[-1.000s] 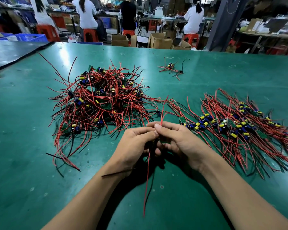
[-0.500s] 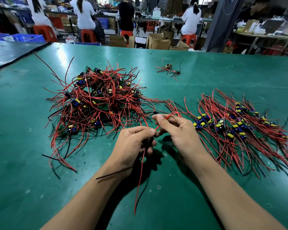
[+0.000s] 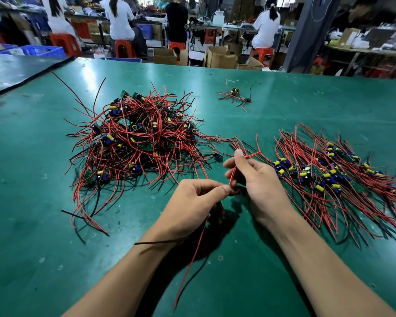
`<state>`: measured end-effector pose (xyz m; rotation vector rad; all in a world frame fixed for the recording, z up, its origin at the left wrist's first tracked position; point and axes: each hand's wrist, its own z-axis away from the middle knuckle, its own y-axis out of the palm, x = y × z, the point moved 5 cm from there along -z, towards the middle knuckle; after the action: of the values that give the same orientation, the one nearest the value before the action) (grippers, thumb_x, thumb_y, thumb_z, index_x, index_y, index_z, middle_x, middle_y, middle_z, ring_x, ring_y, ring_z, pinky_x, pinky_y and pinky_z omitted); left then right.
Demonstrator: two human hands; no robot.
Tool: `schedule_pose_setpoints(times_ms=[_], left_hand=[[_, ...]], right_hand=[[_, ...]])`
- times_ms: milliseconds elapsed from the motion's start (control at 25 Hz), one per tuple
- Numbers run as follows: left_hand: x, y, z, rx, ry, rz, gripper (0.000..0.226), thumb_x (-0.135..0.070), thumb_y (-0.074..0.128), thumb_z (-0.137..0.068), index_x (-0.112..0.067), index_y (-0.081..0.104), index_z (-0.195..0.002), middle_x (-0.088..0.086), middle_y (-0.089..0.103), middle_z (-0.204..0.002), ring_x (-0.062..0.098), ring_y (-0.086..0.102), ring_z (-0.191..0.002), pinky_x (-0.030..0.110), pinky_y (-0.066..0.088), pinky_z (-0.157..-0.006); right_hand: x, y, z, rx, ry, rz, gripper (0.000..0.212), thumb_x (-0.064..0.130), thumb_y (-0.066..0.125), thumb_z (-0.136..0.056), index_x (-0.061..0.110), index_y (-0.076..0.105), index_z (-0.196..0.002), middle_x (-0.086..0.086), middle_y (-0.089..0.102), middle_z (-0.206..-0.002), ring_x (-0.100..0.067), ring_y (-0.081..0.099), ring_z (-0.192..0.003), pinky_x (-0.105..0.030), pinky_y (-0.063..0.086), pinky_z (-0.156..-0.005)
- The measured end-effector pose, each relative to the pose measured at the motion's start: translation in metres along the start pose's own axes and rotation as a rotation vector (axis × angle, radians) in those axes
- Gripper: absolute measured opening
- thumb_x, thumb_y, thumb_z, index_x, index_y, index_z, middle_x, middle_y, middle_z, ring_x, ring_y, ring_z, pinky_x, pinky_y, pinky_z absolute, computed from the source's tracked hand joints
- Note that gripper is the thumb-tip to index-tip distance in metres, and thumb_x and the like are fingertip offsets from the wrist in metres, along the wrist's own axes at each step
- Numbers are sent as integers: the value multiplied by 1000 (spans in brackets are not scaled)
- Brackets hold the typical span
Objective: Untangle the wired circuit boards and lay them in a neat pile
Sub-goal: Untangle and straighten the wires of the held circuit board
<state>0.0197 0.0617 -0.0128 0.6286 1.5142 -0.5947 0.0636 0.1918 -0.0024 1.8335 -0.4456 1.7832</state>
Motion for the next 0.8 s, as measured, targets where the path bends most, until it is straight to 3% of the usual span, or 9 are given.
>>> schedule_pose_setpoints(times_ms=[160, 400, 560, 680, 800], left_hand=[[1, 1, -2, -49, -14, 33, 21, -11, 56, -98, -4, 64, -80, 5, 64, -60, 19, 61, -45, 26, 49, -49], [3, -4, -3, -128, 32, -2, 20, -10, 55, -98, -10, 65, -81, 2, 60, -55, 15, 53, -39, 18, 41, -42], [6, -7, -6, -146, 30, 23, 19, -10, 54, -99, -11, 66, -85, 1, 57, -51, 16, 51, -38, 21, 42, -42], [4, -6, -7, -92, 57, 67, 19, -12, 53, -100, -12, 70, -93, 2, 56, -52, 15, 51, -38, 29, 47, -42], [3, -7, -6, -78, 45, 101, 22, -8, 54, -99, -12, 73, -90, 10, 62, -66, 13, 54, -40, 22, 46, -39]], right_hand=[[-1, 0, 0, -30, 48, -20, 42, 39, 50, -103, 14, 69, -75, 1, 67, -63, -6, 51, -47, -20, 41, -48], [-1, 2, 0, -77, 73, -31, 46, 39, 47, -105, 12, 63, -71, 1, 60, -57, -7, 45, -42, -20, 43, -42], [-4, 2, 5, 99, 114, 90, 36, 38, 51, -103, 13, 74, -90, 3, 67, -67, -6, 54, -52, -19, 43, -46], [-15, 19, 16, 304, 150, 72, 27, 31, 56, -102, 11, 73, -106, -10, 62, -64, -18, 59, -46, -21, 44, -42], [-21, 22, 15, 252, 143, 103, 34, 34, 58, -101, 3, 71, -106, -12, 60, -58, -22, 57, -41, -21, 35, -38]])
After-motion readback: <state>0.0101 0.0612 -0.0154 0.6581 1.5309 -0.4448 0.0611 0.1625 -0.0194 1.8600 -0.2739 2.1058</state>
